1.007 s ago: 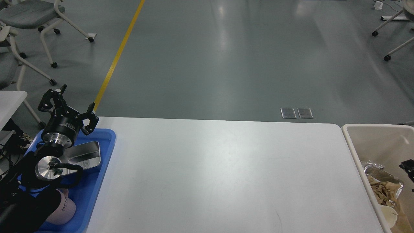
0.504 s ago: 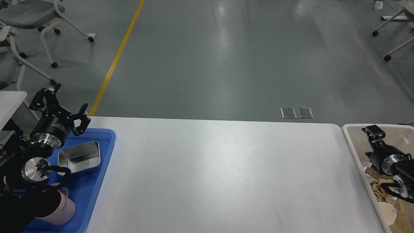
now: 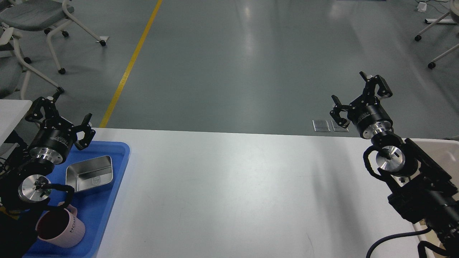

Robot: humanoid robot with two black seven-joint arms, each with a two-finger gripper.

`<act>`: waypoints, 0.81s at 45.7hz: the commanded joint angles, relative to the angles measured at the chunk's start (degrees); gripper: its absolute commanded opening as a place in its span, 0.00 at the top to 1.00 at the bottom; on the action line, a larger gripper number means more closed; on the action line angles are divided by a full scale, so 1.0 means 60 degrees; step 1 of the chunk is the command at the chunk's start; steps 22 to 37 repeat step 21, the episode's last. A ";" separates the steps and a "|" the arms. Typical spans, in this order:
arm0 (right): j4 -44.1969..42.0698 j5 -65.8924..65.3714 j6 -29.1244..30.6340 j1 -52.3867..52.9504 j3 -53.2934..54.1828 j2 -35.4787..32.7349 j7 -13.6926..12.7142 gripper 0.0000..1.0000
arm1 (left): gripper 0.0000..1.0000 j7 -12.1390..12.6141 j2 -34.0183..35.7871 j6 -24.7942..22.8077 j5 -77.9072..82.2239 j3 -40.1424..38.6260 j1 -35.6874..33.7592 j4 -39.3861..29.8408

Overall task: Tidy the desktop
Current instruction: 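Release the foil tray in the bin and raise the right gripper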

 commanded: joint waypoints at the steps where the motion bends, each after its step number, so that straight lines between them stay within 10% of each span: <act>1: 0.0886 -0.0010 -0.0103 -0.0205 0.0867 0.0856 0.0001 0.00 | 0.04 -0.0023 -0.0188 0.0102 -0.0013 -0.0013 0.0248 -0.0555; 37: 0.0960 -0.0024 -0.0088 -0.1157 0.1805 0.1150 0.0001 0.00 | 0.04 -0.0022 -0.1022 0.0249 0.0002 -0.1419 0.1376 -0.2255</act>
